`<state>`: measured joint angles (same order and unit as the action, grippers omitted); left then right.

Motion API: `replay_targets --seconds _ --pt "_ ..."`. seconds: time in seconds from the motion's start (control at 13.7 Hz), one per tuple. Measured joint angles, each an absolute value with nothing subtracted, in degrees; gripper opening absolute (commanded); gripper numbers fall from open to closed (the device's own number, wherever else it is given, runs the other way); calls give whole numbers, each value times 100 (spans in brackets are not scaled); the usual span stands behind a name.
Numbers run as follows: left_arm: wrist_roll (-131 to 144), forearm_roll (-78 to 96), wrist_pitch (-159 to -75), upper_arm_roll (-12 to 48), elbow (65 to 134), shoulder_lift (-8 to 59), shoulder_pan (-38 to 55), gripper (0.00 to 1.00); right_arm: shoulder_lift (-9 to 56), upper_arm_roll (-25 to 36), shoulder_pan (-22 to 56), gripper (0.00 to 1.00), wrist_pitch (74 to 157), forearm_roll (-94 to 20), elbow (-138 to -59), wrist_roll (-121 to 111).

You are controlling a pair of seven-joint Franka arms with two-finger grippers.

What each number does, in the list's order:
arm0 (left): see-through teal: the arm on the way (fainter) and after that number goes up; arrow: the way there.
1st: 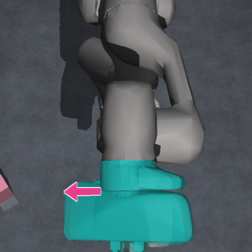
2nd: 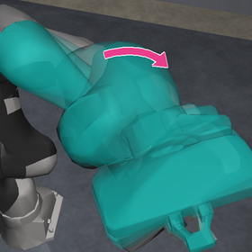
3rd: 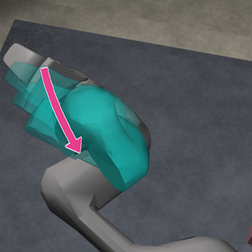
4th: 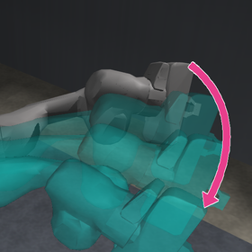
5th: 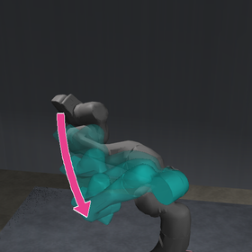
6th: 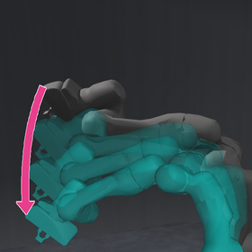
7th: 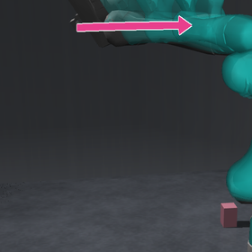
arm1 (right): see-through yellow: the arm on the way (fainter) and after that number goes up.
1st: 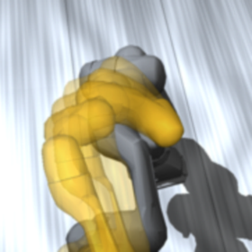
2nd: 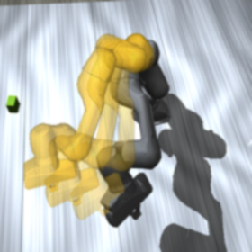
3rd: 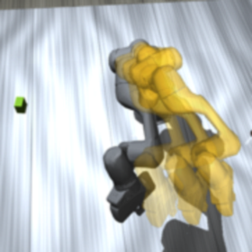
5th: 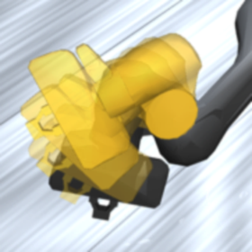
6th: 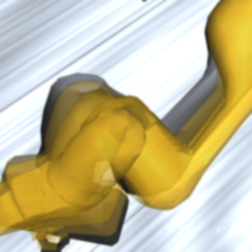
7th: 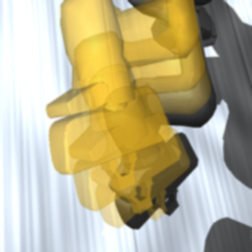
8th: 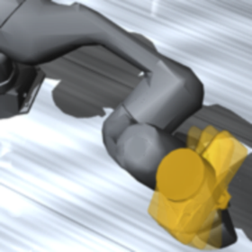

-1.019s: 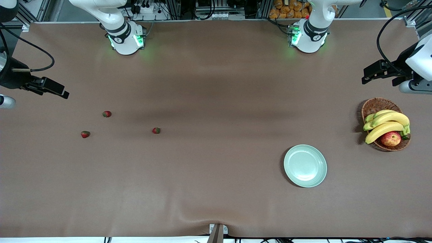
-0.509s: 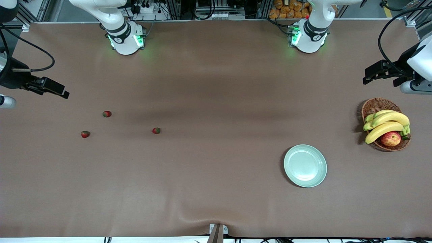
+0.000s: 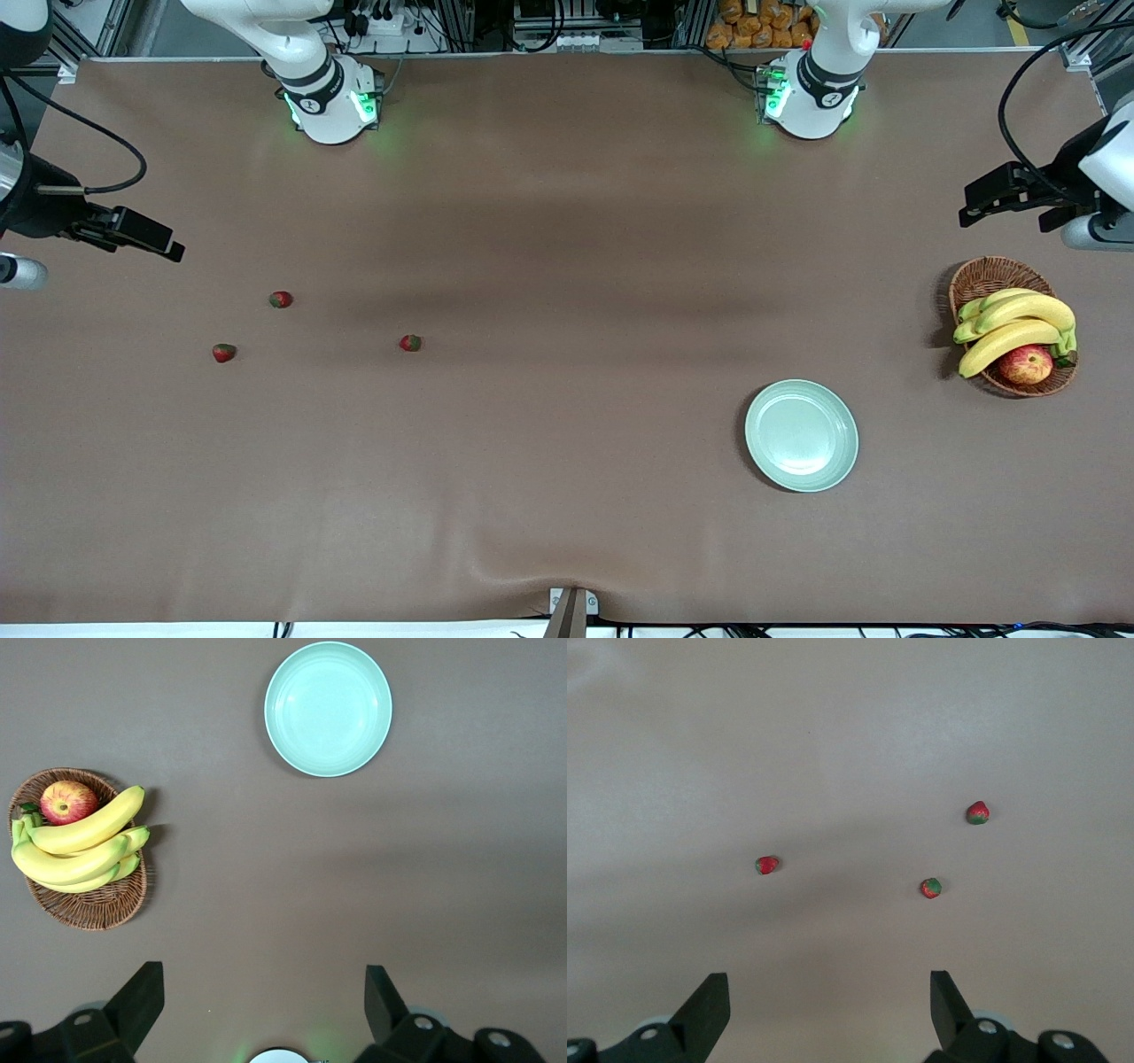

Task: Collect all strawberries into plate

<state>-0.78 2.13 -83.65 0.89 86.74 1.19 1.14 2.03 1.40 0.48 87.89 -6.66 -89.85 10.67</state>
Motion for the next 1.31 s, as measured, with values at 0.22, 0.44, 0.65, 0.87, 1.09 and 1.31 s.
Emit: replay_targets --seconds 0.22,0.44,0.65,0.87,1.09,1.31 --pt "-78 213 -8366 95 8675 122 105 100 257 141 -56 100 8788 -666 -8994 1062" --pt "-78 213 -8366 94 8678 145 104 100 323 143 -176 100 8788 -666 -8994 925" --pt "-78 213 -8366 93 8679 153 101 100 428 145 -262 100 8807 -666 -8996 753" --pt "-78 213 -8368 90 8687 183 74 100 763 150 -404 100 8963 -570 -9051 718" --pt "-78 213 -8378 94 8689 202 60 100 1319 154 -497 100 9412 -239 -9177 573" --pt "-78 213 -8379 139 8689 204 75 100 1590 164 -705 100 10128 -133 -9582 375"
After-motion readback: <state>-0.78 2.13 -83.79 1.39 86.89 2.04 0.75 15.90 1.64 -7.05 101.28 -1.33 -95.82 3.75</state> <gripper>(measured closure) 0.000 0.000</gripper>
